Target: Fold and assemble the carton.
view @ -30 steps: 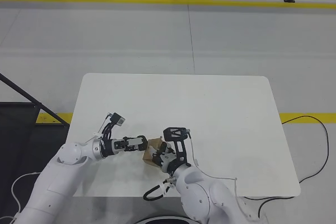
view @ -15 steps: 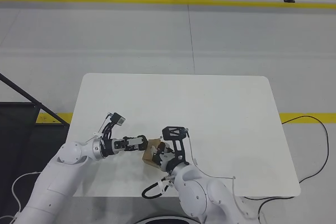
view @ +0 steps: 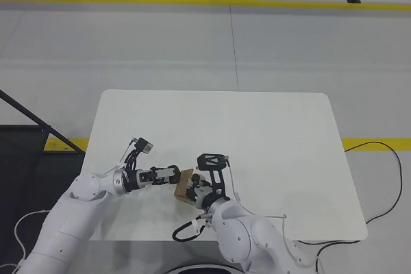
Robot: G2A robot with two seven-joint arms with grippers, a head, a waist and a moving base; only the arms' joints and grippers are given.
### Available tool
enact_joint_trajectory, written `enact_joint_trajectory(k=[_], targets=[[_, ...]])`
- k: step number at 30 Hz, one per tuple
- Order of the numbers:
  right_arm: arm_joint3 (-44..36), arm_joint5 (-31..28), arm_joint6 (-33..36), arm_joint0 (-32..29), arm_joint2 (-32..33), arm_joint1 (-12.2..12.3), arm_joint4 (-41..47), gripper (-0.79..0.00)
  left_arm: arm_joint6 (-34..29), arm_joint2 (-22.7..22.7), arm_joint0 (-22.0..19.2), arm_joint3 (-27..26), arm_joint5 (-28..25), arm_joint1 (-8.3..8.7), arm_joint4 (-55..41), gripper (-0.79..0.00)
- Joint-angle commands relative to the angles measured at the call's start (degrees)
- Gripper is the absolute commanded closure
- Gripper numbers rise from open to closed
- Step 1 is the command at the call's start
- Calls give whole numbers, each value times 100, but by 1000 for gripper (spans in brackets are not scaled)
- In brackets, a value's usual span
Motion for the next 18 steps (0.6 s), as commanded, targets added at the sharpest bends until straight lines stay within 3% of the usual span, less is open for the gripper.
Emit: enact_joint_trajectory(k=[1, 18], targets=[[7, 4, 19, -2, 5, -12, -14, 0, -8, 0, 3, -2, -4, -1, -10, -785], [6, -34, 114, -84, 86, -98, -71, 0, 10, -23, 42, -42, -11, 2, 16, -785]])
